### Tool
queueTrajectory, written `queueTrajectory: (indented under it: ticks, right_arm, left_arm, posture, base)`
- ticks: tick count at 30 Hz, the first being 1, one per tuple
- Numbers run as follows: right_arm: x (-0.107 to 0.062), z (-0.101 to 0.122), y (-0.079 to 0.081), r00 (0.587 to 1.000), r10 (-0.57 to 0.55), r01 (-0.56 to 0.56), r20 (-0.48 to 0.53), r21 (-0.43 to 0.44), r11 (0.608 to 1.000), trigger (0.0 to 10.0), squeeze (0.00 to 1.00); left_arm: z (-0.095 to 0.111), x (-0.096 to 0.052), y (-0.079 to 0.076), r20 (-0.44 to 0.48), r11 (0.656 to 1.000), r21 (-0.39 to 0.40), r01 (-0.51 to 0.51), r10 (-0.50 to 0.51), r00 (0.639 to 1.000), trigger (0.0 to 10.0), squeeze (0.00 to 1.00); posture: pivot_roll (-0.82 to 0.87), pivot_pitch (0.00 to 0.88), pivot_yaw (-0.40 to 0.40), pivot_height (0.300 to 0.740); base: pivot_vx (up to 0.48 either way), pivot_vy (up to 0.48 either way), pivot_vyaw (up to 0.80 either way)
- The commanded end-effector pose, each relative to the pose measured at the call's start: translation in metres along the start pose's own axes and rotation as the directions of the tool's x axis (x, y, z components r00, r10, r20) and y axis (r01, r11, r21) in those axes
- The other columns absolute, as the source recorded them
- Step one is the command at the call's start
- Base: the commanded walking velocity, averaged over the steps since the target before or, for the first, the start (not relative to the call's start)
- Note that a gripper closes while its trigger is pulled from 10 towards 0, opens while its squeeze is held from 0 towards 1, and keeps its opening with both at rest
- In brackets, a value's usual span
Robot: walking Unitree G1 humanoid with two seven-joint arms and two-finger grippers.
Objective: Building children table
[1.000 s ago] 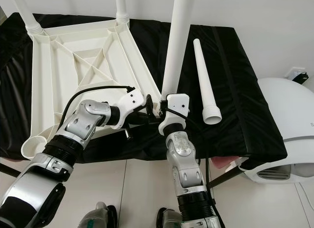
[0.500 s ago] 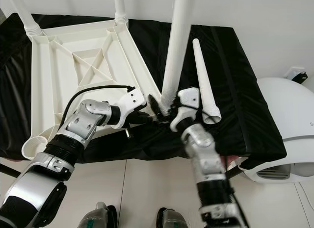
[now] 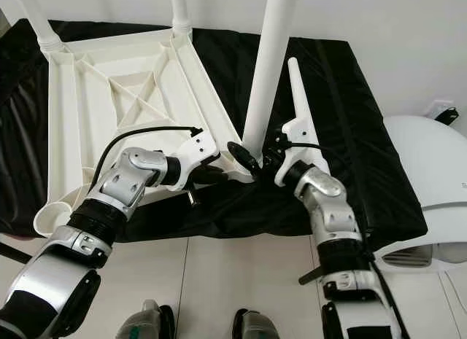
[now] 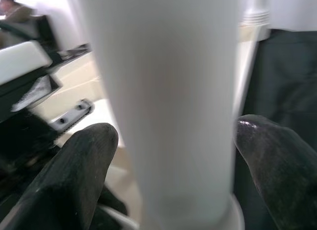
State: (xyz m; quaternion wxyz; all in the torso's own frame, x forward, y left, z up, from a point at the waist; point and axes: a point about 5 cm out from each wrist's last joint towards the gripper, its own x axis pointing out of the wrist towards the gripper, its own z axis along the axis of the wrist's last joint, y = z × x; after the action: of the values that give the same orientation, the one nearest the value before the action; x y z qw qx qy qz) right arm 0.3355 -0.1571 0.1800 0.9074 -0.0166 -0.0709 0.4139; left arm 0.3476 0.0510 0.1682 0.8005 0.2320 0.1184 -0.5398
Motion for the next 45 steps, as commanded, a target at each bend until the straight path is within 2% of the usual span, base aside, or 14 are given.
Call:
queueTrajectory:
  ticks: [1,6,25,26,27,29,30,33,34,43,45]
  right_arm:
    - [0.001,-0.004,0.0,0.999,0.052,-0.052,-0.016,0.009,0.999,10.0,0.0]
    - [0.003,-0.008,-0.007,0.992,0.116,-0.117,-0.057,-0.012,0.993,10.0,0.0]
    - [0.008,-0.004,-0.029,0.992,0.102,-0.107,-0.08,-0.068,0.992,10.0,0.0]
    - [0.008,-0.004,-0.03,0.992,0.102,-0.108,-0.079,-0.069,0.992,8.0,0.0]
    - [0.008,-0.003,-0.031,0.991,0.108,-0.113,-0.081,-0.072,0.991,4.4,0.0]
    - [0.008,-0.003,-0.031,0.99,0.112,-0.118,-0.083,-0.075,0.99,4.4,0.0]
    - [0.008,-0.003,-0.031,0.989,0.118,-0.125,-0.087,-0.078,0.989,2.9,0.0]
    - [0.008,-0.003,-0.032,0.989,0.123,-0.13,-0.088,-0.081,0.988,2.9,0.0]
    - [0.007,-0.003,-0.032,0.987,0.132,-0.139,-0.091,-0.08,0.987,0.0,0.0]
    - [0.006,-0.003,-0.03,0.984,0.159,-0.165,-0.078,-0.075,0.983,0.0,0.0]
    - [0.004,-0.005,-0.028,0.985,0.161,-0.164,-0.058,-0.051,0.985,0.0,0.0]
  left_arm:
    - [0.0,-0.002,0.009,0.004,0.986,-0.017,-0.165,0.165,0.986,10.0,0.0]
    - [-0.001,-0.002,0.009,0.002,0.986,-0.017,-0.164,0.164,0.986,10.0,0.0]
    - [-0.003,-0.001,0.005,-0.001,0.988,-0.014,-0.155,0.155,0.988,10.0,0.0]
    - [-0.003,-0.001,0.005,-0.002,0.988,-0.014,-0.153,0.153,0.988,10.0,0.0]
    - [-0.003,-0.001,0.005,-0.003,0.988,-0.013,-0.151,0.151,0.989,10.0,0.0]
    - [-0.003,-0.001,0.004,-0.003,0.989,-0.013,-0.15,0.15,0.989,10.0,0.0]
    - [-0.003,0.0,0.004,-0.004,0.989,-0.013,-0.148,0.148,0.989,10.0,0.0]
    - [-0.003,0.0,0.004,-0.004,0.989,-0.012,-0.147,0.147,0.989,10.0,0.0]
    - [-0.003,-0.001,0.004,-0.004,0.989,-0.012,-0.147,0.147,0.989,10.0,0.0]
    - [-0.003,0.0,0.005,-0.005,0.989,-0.011,-0.147,0.147,0.989,10.0,0.0]
    - [-0.003,0.0,0.005,-0.004,0.989,-0.012,-0.148,0.148,0.989,10.0,0.0]
  posture:
    - [0.02,0.115,-0.015,0.74]
    - [0.02,0.109,-0.014,0.74]
    - [0.03,0.092,-0.01,0.74]
    - [0.03,0.092,-0.01,0.74]
    - [0.03,0.093,-0.01,0.74]
    - [0.03,0.093,-0.01,0.74]
    - [0.03,0.095,-0.009,0.74]
    - [0.03,0.095,-0.009,0.74]
    - [0.03,0.099,-0.01,0.74]
    - [0.02,0.105,-0.012,0.74]
    - [0.02,0.106,-0.012,0.74]
  base:
    - [0.0,0.0,0.0]
    - [0.0,0.0,0.0]
    - [0.0,0.0,0.0]
    - [0.0,0.0,0.0]
    - [0.0,0.0,0.0]
    - [0.0,0.0,0.0]
    - [0.0,0.0,0.0]
    - [0.0,0.0,0.0]
    - [0.0,0.0,0.0]
    - [0.0,0.0,0.0]
    - [0.0,0.0,0.0]
